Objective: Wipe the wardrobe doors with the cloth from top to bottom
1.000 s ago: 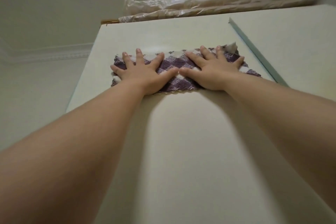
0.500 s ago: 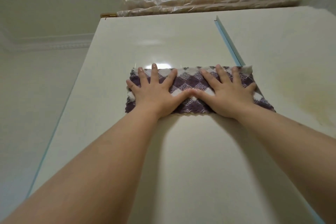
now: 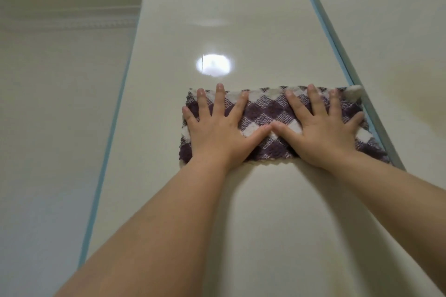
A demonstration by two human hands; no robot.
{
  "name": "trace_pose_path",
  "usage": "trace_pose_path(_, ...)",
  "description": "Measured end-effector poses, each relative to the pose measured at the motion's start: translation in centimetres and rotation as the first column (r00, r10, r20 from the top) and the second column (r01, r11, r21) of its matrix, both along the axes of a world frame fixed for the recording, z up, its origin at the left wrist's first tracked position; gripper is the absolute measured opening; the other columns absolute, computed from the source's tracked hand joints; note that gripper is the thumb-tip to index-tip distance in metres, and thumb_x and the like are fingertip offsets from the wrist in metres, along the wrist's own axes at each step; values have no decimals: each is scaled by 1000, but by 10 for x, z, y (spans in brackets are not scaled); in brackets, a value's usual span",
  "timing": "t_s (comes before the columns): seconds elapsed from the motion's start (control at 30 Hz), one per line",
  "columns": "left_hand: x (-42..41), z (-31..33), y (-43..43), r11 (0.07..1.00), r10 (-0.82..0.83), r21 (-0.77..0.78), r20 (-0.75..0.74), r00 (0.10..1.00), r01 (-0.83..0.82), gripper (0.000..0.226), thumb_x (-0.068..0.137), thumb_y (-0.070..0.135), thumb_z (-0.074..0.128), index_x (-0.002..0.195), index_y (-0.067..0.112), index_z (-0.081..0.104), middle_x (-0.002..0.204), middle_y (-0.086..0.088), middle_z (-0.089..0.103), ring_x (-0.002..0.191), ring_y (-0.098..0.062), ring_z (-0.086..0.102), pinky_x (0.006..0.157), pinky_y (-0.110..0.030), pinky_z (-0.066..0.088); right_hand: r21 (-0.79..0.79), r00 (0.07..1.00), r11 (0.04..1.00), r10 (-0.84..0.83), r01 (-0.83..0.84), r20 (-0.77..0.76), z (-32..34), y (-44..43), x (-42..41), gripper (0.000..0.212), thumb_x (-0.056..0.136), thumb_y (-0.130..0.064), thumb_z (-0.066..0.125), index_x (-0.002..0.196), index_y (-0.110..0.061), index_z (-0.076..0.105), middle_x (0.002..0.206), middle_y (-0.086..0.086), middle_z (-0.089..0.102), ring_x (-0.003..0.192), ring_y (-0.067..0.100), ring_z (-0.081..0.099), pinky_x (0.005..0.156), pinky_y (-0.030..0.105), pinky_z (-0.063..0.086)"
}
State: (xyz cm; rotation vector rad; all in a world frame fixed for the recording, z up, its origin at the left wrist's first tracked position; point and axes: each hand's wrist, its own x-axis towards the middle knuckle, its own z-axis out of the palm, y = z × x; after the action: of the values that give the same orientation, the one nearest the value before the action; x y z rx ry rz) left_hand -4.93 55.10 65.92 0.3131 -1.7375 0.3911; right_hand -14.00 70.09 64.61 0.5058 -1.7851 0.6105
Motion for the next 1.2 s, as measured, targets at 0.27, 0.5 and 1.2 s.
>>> trace_pose_path(0.27,51,-5,-70,998,36,61,-38,999,-33,87,63,89,9,140,52,-7,155,4,-16,141,-29,-19,109,-57,-8,75,997,997,4,1,-71,1,-71,46,77,74,-83,7,142,-51,-11,156,-6,-19,140,33,-22,101,73,-5)
trace_pose_path(0.5,78,-16,-116,995,39,95,-58,998,-34,92,58,93,4,140,52,-10,155,4,-16,141,-28,-17,110,-57,-1,117,993,993,34,-21,-111,-7,-113,72,74,77,-81,6,141,-49,-14,155,-3,-21,140,34,-24,100,73,-8)
trace_pose_path(1.2,72,-88,-95,988,72,137,-9,997,-70,88,59,86,-3,136,47,-20,154,-4,-21,139,-33,-20,109,-55,-7,196,988,981,25,5,-152,-71,-85,55,79,68,-83,0,139,-53,-16,156,-10,-18,140,26,-26,99,71,-12)
